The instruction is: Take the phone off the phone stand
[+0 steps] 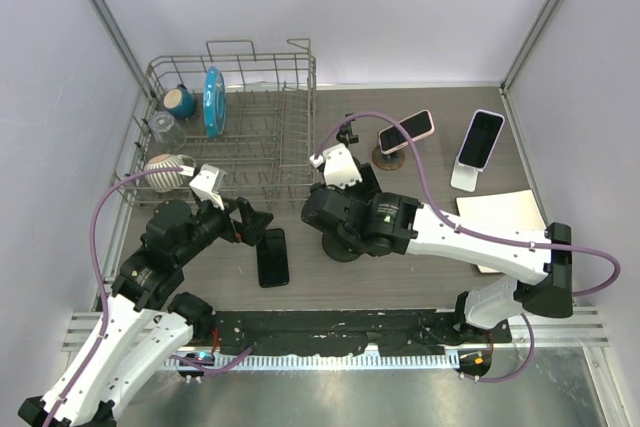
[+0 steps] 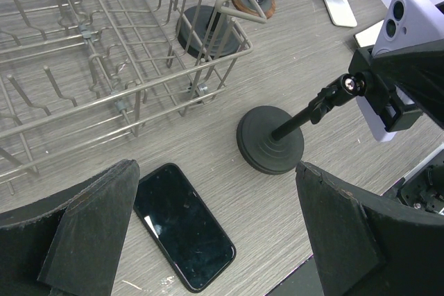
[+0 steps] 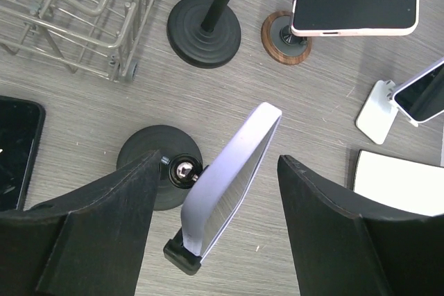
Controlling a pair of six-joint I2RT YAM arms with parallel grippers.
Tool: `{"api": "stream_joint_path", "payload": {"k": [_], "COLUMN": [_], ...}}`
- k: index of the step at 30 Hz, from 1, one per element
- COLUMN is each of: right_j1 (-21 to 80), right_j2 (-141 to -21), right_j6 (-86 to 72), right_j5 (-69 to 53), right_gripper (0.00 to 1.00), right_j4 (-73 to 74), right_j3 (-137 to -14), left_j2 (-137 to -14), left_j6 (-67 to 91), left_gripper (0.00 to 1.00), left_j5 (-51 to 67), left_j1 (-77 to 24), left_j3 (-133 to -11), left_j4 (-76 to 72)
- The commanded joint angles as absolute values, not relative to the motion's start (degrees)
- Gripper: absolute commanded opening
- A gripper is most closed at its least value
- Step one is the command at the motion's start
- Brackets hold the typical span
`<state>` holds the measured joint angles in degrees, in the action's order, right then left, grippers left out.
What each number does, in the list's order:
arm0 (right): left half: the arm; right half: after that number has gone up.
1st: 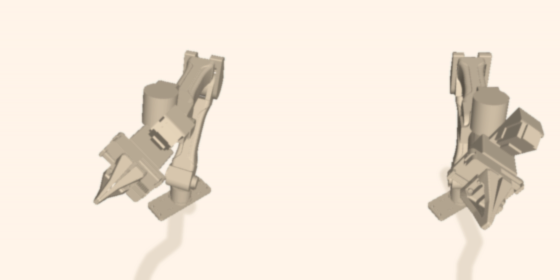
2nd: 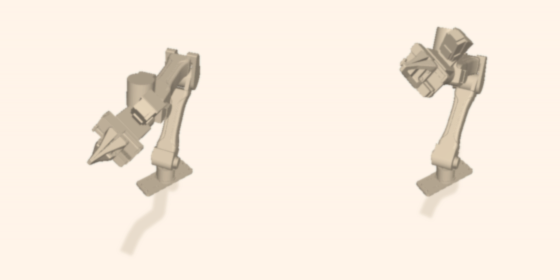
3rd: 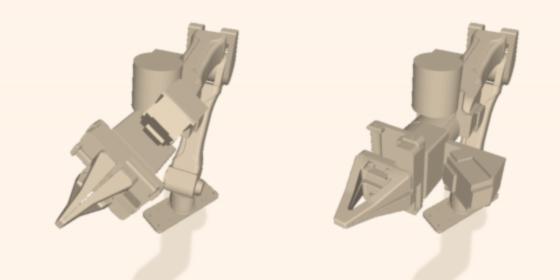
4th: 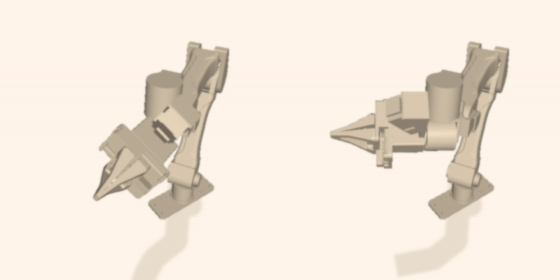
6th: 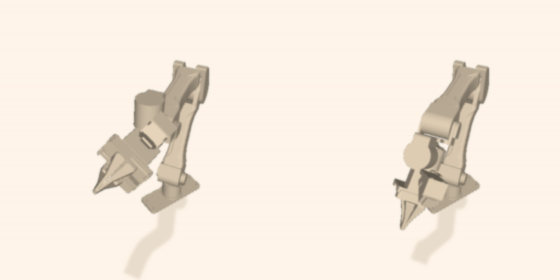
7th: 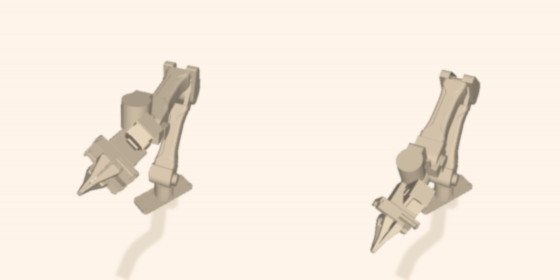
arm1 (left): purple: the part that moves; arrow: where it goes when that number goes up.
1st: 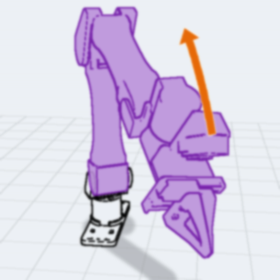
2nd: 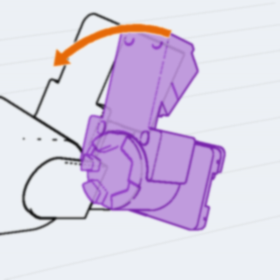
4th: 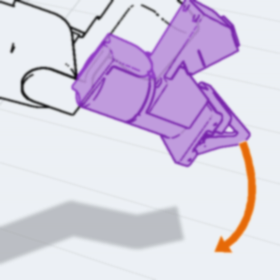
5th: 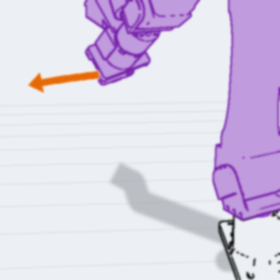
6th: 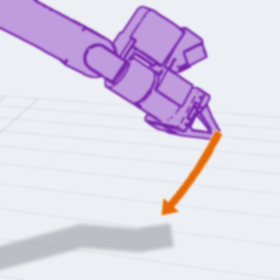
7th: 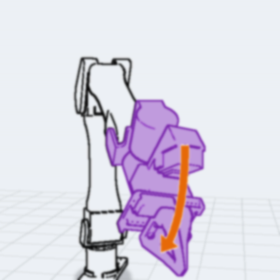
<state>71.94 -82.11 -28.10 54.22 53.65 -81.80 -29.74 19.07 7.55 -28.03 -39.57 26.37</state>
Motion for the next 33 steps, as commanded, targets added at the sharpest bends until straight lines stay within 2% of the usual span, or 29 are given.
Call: {"api": "stream_joint_path", "payload": {"k": [1,5,8,9,15,17,20,26,30,33], "right_j1": [72.33,72.25,72.25,72.25,72.25,72.16,72.16,71.98,71.63,71.54], "right_j2": [-83.49,-83.93,-83.85,-83.67,-81.92,-80.34,-78.32,-71.3,-67.15,-65.31], "right_j6": [-30.5,-30.94,-30.85,-30.41,-24.63,-22.16,-19.17,-12.57,-9.67,-8.09], "right_j5": [58.09,58.88,58.8,58.62,54.68,53.27,51.95,45.45,41.84,40.52], "right_gripper": [0.73,0.69,0.56,0.48,0.23,0.17,0.01,0.01,0.01,0.01], "right_j4": [52.65,53.0,53.0,52.91,46.94,43.35,38.61,24.73,17.06,13.89], "right_j3": [-81.3,-80.42,-80.07,-80.07,-77.52,-75.77,-73.14,-64.44,-59.42,-56.96], "left_j2": [-29.18,-29.35,-29.44,-29.62,-30.14,-30.67,-31.64,-35.23,-37.79,-40.59], "left_j6": [18.98,18.9,18.9,18.98,18.9,18.81,19.16,20.56,23.55,23.82], "left_gripper": [1.0,1.0,1.0,1.0,1.0,1.0,1.0,1.0,1.0,1.0], "left_j5": [7.56,7.65,7.82,8.0,10.36,14.21,18.88,18.73,14.6,7.31], "left_j1": [-27.77,-27.77,-27.77,-27.77,-27.77,-27.77,-27.86,-30.58,-37.06,-44.0], "left_j3": [-39.9,-39.9,-39.9,-39.9,-39.73,-39.55,-38.85,-39.2,-39.2,-38.5], "left_j4": [23.99,23.99,23.99,24.08,23.2,22.33,20.4,19.34,15.31,10.92]}}
